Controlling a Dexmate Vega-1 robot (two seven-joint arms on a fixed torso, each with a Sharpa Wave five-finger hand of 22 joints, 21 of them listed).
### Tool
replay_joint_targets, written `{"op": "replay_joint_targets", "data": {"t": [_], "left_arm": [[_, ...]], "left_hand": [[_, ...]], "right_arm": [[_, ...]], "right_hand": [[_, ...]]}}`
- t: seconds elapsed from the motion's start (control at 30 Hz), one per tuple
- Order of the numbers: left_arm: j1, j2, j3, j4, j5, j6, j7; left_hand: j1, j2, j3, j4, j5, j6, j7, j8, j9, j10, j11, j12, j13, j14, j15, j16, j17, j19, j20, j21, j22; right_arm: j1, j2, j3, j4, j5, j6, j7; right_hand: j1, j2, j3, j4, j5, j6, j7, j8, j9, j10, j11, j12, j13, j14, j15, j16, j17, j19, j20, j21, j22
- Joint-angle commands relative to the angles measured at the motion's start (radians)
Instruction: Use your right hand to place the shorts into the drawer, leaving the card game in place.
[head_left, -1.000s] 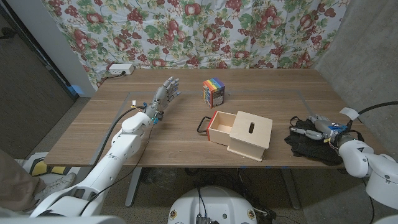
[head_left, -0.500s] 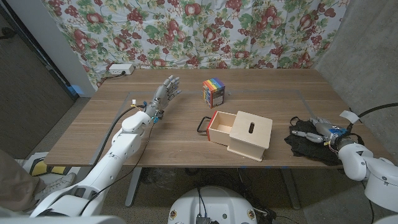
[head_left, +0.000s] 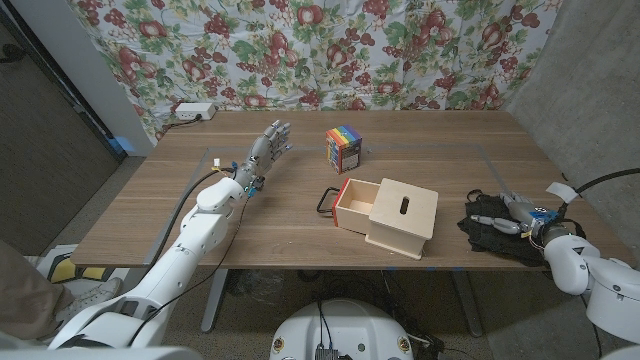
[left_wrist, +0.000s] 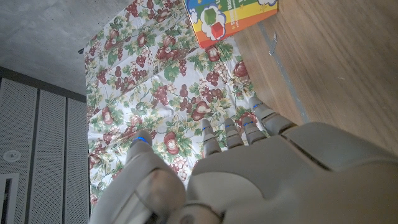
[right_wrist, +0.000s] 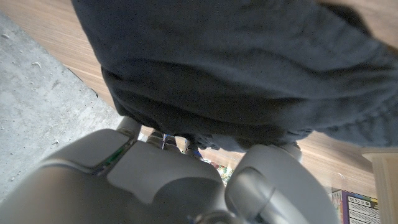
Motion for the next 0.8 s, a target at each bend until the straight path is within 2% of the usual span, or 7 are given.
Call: {"op": "replay_joint_targets", "data": {"t": [0.03, 0.17, 0.2, 0.27, 0.6, 0.77, 0.8], "left_arm": [[0.013, 0.005, -0.001, -0.015, -0.002, 0.008, 0.011], [0.019, 0.006, -0.004, -0.018, -0.004, 0.009, 0.014], [0.019, 0.006, -0.004, -0.018, -0.005, 0.009, 0.013], [0.022, 0.006, -0.005, -0.018, -0.006, 0.009, 0.014], [0.027, 0.008, -0.009, -0.018, -0.009, 0.011, 0.016], [0.027, 0.006, -0.009, -0.014, -0.01, 0.011, 0.016], [0.027, 0.006, -0.009, -0.013, -0.01, 0.011, 0.015]], "left_hand": [[0.0, 0.001, 0.002, 0.005, 0.0, 0.004, -0.002, 0.001, 0.002, 0.001, 0.001, 0.002, 0.004, -0.007, -0.014, 0.005, 0.004, 0.008, -0.002, 0.005, 0.003], [-0.001, 0.001, 0.002, 0.006, 0.0, 0.004, -0.002, 0.001, 0.002, 0.002, 0.002, 0.002, 0.004, -0.007, -0.014, 0.005, 0.004, 0.007, -0.002, 0.005, 0.003], [-0.001, 0.001, 0.002, 0.006, 0.0, 0.004, -0.002, 0.001, 0.002, 0.002, 0.002, 0.002, 0.004, -0.006, -0.014, 0.005, 0.004, 0.008, -0.003, 0.005, 0.003], [-0.001, 0.001, 0.002, 0.006, -0.001, 0.004, -0.002, 0.001, 0.002, 0.001, 0.002, 0.002, 0.004, -0.006, -0.014, 0.005, 0.004, 0.007, -0.002, 0.005, 0.003], [-0.002, 0.002, 0.001, 0.007, -0.001, 0.004, -0.002, 0.001, 0.002, 0.002, 0.0, 0.002, 0.004, -0.007, -0.015, 0.005, 0.004, 0.008, -0.002, 0.005, 0.003], [-0.003, 0.002, 0.001, 0.007, -0.001, 0.005, -0.002, 0.001, 0.002, 0.001, 0.002, 0.002, 0.004, -0.006, -0.014, 0.005, 0.004, 0.008, -0.002, 0.005, 0.003], [-0.003, 0.002, 0.001, 0.007, -0.001, 0.005, -0.002, 0.001, 0.002, 0.001, 0.002, 0.001, 0.004, -0.006, -0.014, 0.005, 0.004, 0.008, -0.002, 0.005, 0.003]], "right_arm": [[0.036, -0.024, -0.043, 0.013, 0.046, -0.001, -0.025], [0.056, -0.036, -0.07, 0.014, 0.056, -0.003, -0.034], [0.06, -0.043, -0.078, 0.014, 0.056, -0.006, -0.034], [0.066, -0.045, -0.085, 0.013, 0.065, -0.009, -0.039], [0.099, -0.068, -0.129, 0.008, 0.1, -0.031, -0.059], [0.104, -0.079, -0.134, 0.012, 0.122, -0.02, -0.077], [0.108, -0.082, -0.14, 0.012, 0.122, -0.024, -0.081]], "right_hand": [[0.019, 0.001, 0.0, -0.008, 0.005, -0.011, 0.002, 0.0, 0.005, -0.003, 0.004, 0.002, 0.003, 0.006, 0.009, 0.004, 0.003, 0.016, 0.001, 0.007, 0.001], [0.026, 0.002, 0.001, -0.011, 0.006, -0.019, 0.004, -0.001, 0.005, -0.006, 0.005, 0.002, 0.003, 0.014, 0.008, 0.007, 0.003, 0.024, 0.002, 0.008, 0.001], [0.036, 0.004, 0.002, -0.015, 0.009, -0.026, 0.007, -0.001, 0.005, -0.008, -0.011, 0.002, 0.003, 0.02, 0.004, 0.007, 0.003, 0.038, 0.001, 0.01, 0.001], [0.067, 0.003, 0.003, -0.029, 0.015, -0.035, 0.0, 0.005, 0.006, 0.0, -0.084, 0.009, 0.004, 0.045, -0.043, 0.009, 0.003, 0.074, 0.004, 0.011, 0.002], [0.086, 0.004, 0.001, -0.036, 0.02, -0.038, -0.003, 0.01, 0.007, 0.022, -0.031, 0.019, 0.005, 0.087, -0.029, 0.016, 0.005, 0.114, 0.003, 0.015, 0.002], [0.095, 0.006, 0.001, -0.039, 0.022, -0.036, 0.0, 0.012, 0.007, 0.04, -0.024, 0.025, 0.006, 0.106, -0.034, 0.02, 0.006, 0.125, 0.0, 0.015, 0.002], [0.103, 0.015, 0.004, -0.039, 0.024, -0.026, -0.019, 0.017, 0.007, 0.059, -0.052, 0.032, 0.007, 0.123, -0.042, 0.022, 0.008, 0.133, -0.005, 0.013, 0.002]]}}
